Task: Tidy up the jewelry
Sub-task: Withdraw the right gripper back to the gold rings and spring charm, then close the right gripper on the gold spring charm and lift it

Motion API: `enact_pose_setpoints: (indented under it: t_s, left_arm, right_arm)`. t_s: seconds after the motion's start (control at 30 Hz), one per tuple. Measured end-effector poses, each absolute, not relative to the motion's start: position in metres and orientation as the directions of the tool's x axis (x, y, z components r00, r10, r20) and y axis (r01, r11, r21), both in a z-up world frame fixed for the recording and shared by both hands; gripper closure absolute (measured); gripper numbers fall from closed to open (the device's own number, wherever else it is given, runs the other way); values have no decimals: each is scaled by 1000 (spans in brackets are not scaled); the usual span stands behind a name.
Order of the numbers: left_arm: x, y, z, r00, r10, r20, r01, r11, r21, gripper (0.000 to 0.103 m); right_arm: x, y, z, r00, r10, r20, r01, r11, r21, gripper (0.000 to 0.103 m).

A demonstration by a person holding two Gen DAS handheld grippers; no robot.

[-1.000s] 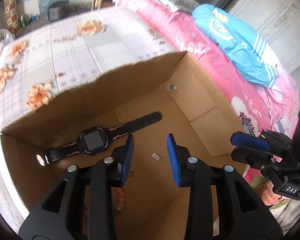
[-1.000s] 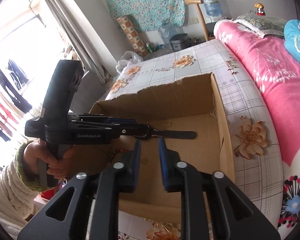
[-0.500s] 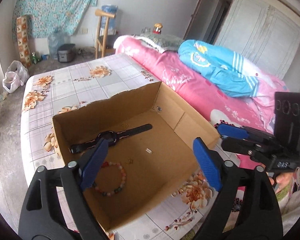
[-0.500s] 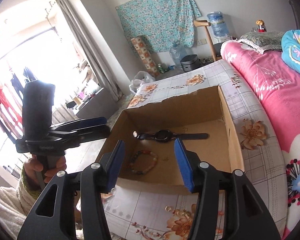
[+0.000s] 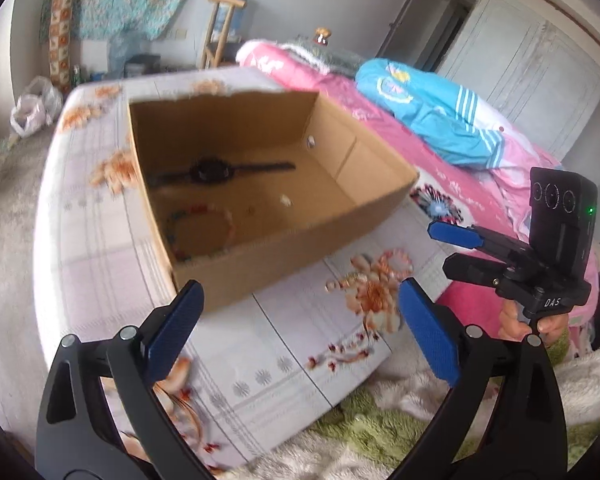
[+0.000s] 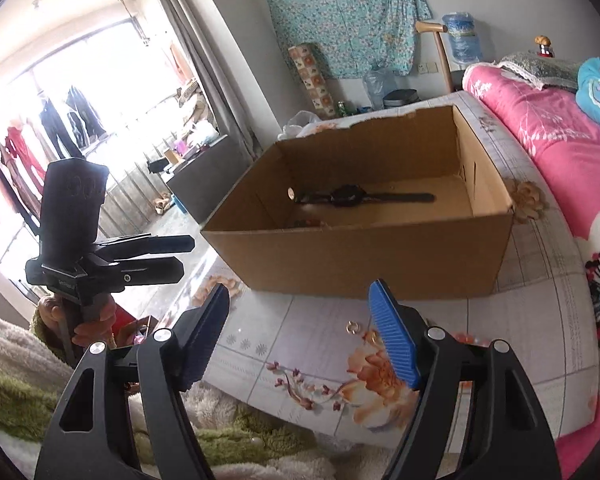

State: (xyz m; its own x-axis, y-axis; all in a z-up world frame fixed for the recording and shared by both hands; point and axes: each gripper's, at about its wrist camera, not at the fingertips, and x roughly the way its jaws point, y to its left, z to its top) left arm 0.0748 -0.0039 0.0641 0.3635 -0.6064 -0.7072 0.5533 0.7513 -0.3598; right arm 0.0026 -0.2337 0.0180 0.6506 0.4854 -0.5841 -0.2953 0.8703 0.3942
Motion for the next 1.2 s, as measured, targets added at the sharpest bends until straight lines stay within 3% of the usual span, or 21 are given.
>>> enact_pose_setpoints:
  t_s: [0.1,0.3,0.47,0.77,1.0,1.2]
  left_arm:
    - [70,-12,43,327,-591,-738,537,758,-370,9]
    - [68,-42,11,337,-484,-808,582,781,-226,9]
    - [78,-62,-19,327,-401,-856,585,797,-150,9]
    - [85,-81,-37,315,-356,-880,592,798,-110,9]
    - [81,-94,-44,355,-293,-888,619,785,-12,9]
    - [81,-94,-44,364,-295,-883,608,794,-14,8]
  right_arm:
    - [-3,-247,-1,630,450,-633,-228,886,403,32]
    - [-3,-254,-31,586,409,-699,-135,900,414,37]
    - [9,-250,-43,580,344,-738,-85,927,365,50]
    - [38,-245,-56,561,265,-784,-72,959,273,74]
    - [50,-226,-64,525,240,-817,-139,971,196,82]
    - [54,-214,-72,499,200,-843,-170,977,132,97]
